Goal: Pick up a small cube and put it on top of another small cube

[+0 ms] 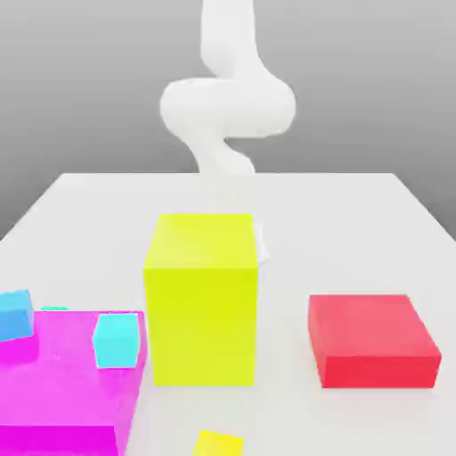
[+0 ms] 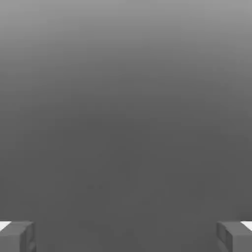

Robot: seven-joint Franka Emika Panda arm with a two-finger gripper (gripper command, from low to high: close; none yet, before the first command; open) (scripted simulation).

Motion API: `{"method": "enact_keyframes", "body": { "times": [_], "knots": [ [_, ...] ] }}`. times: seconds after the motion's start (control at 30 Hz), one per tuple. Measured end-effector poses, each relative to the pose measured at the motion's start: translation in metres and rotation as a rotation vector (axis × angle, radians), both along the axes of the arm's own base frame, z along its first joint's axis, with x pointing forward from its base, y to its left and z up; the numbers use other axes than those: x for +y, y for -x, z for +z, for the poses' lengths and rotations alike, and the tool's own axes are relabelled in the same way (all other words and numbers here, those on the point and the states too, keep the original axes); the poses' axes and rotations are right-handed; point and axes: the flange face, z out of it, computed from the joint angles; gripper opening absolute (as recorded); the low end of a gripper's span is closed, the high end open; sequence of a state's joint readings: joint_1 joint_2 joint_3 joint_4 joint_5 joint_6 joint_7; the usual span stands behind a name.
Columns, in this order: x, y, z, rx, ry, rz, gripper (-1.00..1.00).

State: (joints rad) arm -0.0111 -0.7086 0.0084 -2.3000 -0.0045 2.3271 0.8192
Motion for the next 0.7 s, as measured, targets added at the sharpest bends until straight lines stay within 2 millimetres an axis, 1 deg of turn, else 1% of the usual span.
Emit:
{"method": "enact_keyframes", "body": {
  "times": [0.07, 0.17, 0.27, 0.37, 0.53, 0.7],
  "knots": [
    [0.000, -0.026, -0.027, 0.054, -0.003, -0.016, 0.00],
    [-0.002, -0.061, -0.069, 0.131, -0.009, -0.037, 0.00],
    [-0.003, -0.090, -0.115, 0.207, -0.015, -0.058, 0.00],
    [-0.005, -0.114, -0.163, 0.283, -0.022, -0.079, 0.00],
    [-0.009, -0.144, -0.249, 0.410, -0.036, -0.113, 0.00],
    [-0.013, -0.158, -0.339, 0.535, -0.054, -0.147, 0.00]
  ]
}}
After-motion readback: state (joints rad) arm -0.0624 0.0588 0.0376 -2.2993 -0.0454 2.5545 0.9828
